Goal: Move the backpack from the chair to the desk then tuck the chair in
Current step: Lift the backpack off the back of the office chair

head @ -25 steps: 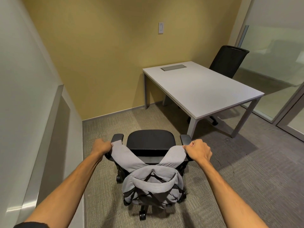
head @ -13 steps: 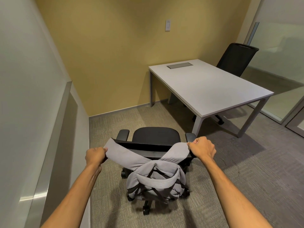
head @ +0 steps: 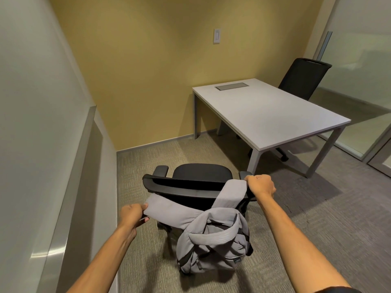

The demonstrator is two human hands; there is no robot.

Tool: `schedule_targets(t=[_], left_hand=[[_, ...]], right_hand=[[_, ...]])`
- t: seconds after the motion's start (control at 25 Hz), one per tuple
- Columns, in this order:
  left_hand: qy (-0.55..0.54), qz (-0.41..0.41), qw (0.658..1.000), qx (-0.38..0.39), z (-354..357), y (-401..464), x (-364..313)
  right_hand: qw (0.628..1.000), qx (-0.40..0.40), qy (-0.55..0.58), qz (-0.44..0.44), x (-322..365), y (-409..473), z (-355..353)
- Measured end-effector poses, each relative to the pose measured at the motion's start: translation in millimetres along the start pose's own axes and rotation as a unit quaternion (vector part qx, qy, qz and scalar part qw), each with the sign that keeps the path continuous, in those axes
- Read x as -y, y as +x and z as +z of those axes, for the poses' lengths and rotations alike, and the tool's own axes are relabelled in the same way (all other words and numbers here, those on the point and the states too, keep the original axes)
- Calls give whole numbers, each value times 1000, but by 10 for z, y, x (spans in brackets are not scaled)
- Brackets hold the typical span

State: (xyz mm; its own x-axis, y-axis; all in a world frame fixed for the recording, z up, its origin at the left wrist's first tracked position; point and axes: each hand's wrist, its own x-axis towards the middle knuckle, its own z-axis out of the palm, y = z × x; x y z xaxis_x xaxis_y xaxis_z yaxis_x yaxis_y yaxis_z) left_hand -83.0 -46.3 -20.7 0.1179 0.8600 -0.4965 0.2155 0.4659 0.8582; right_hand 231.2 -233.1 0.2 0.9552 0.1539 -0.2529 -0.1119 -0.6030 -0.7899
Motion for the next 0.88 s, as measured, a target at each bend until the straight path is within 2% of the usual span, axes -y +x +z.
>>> schedule_targets(t=[0.08,0.2,0.36,0.48,0.72,0.88], left_hand=[[9,6,1000,22,100,-93,18],[23,7,999,42,254,-164,64],[44,17,997,55,398,-179,111],[57,25,996,64,453,-138,96],[108,42,989,88,469,-126,147],[146,92,979,105,492,-139,130]], right_hand=[[994,5,95,61,-51,48,-37],[962,27,250,110,-148,-4,-110],[919,19,363,154,-252,-51,-204],[895,24,407,182,-333,-74,-280],[895,20,404,187,-577,-273,-425],[867,33,467,172,-484,-460,-559]])
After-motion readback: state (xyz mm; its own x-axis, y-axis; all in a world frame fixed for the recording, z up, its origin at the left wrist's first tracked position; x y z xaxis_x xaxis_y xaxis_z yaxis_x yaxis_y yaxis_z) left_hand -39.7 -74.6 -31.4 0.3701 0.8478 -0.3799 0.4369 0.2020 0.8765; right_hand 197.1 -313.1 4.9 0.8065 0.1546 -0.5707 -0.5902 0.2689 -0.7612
